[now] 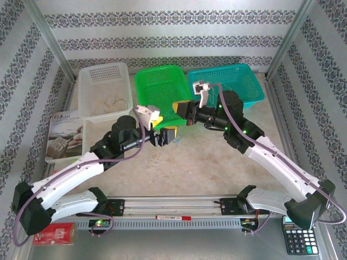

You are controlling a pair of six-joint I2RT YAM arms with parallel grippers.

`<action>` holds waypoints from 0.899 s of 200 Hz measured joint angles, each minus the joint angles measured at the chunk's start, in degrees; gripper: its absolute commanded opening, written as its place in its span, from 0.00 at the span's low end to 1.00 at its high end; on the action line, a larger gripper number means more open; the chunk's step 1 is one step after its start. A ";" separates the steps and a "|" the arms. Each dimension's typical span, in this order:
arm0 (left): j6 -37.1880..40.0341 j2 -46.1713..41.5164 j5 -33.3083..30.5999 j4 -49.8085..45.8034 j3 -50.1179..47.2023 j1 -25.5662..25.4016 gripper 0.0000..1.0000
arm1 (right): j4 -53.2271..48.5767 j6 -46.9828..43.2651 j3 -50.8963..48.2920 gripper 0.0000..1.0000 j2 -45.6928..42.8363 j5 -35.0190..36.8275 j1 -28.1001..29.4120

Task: Untangle the cables

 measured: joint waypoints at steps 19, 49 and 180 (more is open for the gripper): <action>0.17 3.10 0.22 3.04 -0.52 0.00 0.33 | -0.22 -0.44 2.78 0.00 1.11 -0.26 1.36; -1.25 5.99 1.44 9.90 -3.85 0.00 0.19 | 0.35 0.15 6.62 0.00 2.62 -1.11 1.18; -7.74 3.10 3.19 19.12 -17.49 0.00 0.16 | 13.14 13.70 15.54 0.00 6.67 -1.18 -12.61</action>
